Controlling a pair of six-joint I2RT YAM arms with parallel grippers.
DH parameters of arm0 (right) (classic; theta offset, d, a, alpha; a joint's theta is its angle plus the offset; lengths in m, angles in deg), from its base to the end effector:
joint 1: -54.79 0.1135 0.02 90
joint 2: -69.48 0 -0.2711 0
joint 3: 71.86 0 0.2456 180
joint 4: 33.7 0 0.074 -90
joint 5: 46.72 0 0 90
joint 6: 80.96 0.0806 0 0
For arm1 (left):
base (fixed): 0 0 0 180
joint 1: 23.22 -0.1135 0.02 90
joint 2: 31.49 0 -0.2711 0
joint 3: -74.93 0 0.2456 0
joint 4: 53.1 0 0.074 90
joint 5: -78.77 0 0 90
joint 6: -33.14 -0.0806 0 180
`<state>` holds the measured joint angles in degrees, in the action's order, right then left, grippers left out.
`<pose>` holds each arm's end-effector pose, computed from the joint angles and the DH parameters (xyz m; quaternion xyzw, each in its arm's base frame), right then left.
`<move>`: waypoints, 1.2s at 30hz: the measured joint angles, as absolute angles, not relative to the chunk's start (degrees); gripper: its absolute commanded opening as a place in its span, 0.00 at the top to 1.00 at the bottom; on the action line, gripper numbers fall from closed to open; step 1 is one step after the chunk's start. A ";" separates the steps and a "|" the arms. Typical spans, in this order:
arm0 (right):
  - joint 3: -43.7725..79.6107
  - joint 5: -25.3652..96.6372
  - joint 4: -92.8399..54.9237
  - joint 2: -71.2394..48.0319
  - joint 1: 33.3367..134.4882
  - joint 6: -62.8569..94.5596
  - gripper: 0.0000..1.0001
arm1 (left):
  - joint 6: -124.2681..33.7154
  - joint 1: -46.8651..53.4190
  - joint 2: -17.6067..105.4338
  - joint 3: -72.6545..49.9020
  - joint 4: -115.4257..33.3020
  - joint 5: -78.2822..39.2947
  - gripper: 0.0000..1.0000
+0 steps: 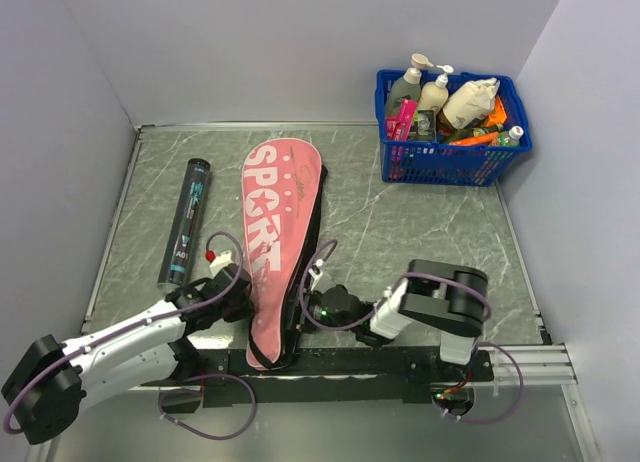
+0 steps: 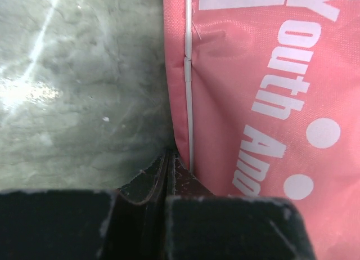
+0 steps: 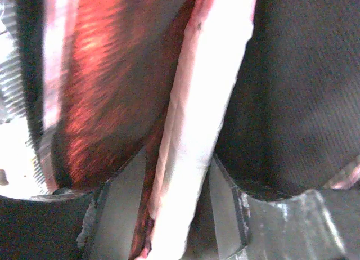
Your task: Pack up the badminton gear
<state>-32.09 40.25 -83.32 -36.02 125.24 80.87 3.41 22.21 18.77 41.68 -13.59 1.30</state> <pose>0.1104 0.3235 0.1080 -0.0063 0.7991 0.5754 0.1742 0.1288 -0.1058 0.1228 -0.1541 0.9399 -0.1651 0.2562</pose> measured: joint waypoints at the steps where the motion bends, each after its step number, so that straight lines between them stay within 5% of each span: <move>1: -33.03 40.51 -81.49 -33.94 125.33 80.48 0.43 | 3.52 22.25 18.53 41.74 -13.57 0.95 0.97; 17: -37.70 56.58 -32.18 -1.18 125.79 77.33 0.36 | 5.32 22.36 13.54 41.13 -9.46 3.51 0.97; 20: -36.20 60.55 -22.49 3.41 124.61 75.89 0.37 | 5.14 22.36 13.11 38.29 -7.87 4.38 0.88; 25: -32.11 61.25 -13.47 6.17 114.64 69.33 0.36 | 3.00 22.38 13.13 29.44 -4.92 7.27 0.80; 36: -13.79 50.52 -12.44 -5.28 88.59 53.81 0.32 | -4.56 23.06 24.97 21.55 -14.55 2.18 0.89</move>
